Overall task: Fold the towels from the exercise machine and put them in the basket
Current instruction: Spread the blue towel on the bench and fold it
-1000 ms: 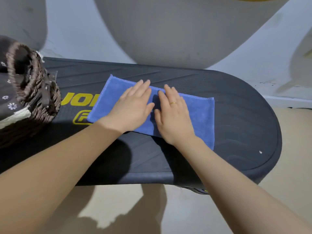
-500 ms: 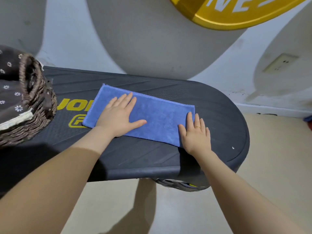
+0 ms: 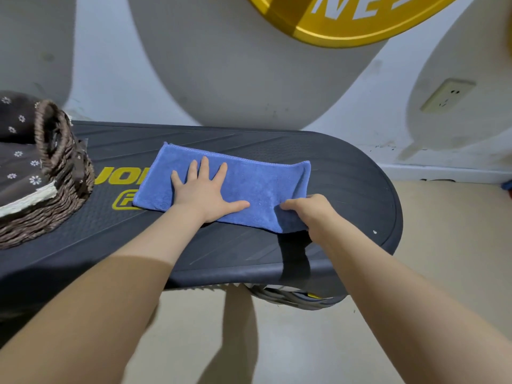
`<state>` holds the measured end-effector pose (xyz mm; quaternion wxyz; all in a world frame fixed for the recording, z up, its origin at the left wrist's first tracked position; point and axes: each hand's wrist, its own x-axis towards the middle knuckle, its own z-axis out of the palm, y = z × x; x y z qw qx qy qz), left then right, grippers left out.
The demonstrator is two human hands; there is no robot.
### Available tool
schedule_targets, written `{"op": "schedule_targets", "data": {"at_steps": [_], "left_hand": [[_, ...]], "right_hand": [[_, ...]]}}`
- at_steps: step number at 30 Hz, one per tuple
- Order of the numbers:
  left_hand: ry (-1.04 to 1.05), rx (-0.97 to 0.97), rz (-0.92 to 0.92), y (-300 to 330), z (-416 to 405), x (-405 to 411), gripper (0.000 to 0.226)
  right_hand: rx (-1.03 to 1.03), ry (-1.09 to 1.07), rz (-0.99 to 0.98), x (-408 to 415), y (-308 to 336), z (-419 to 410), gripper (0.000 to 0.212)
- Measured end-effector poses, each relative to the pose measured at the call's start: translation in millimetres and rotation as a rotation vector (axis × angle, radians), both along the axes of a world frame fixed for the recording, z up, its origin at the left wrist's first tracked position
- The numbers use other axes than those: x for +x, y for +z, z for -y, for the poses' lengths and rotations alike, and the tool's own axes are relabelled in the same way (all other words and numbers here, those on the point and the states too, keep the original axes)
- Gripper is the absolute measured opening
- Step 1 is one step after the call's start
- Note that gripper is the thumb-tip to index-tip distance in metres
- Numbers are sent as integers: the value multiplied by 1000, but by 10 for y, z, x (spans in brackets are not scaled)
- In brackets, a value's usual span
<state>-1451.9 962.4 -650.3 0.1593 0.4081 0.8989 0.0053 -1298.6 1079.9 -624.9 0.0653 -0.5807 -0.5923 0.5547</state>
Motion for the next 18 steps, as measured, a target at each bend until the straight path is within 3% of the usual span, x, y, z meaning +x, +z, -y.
{"op": "schedule_targets", "data": {"at_steps": [4, 7, 10, 14, 18], "left_hand": [[-40, -10, -31, 27, -45, 53, 97], [-287, 41, -75, 59, -162, 205, 86], [-499, 115, -40, 38, -355, 467, 75], [-564, 150, 62, -83, -597, 738, 71], [-535, 169, 148, -123, -646, 713, 68]], "right_hand": [[5, 78, -65, 75, 38, -110, 11], [1, 100, -47, 236, 79, -303, 22], [36, 106, 44, 424, 153, -521, 15], [76, 64, 151, 566, 263, -711, 15], [151, 203, 0, 454, 405, -630, 14]]}}
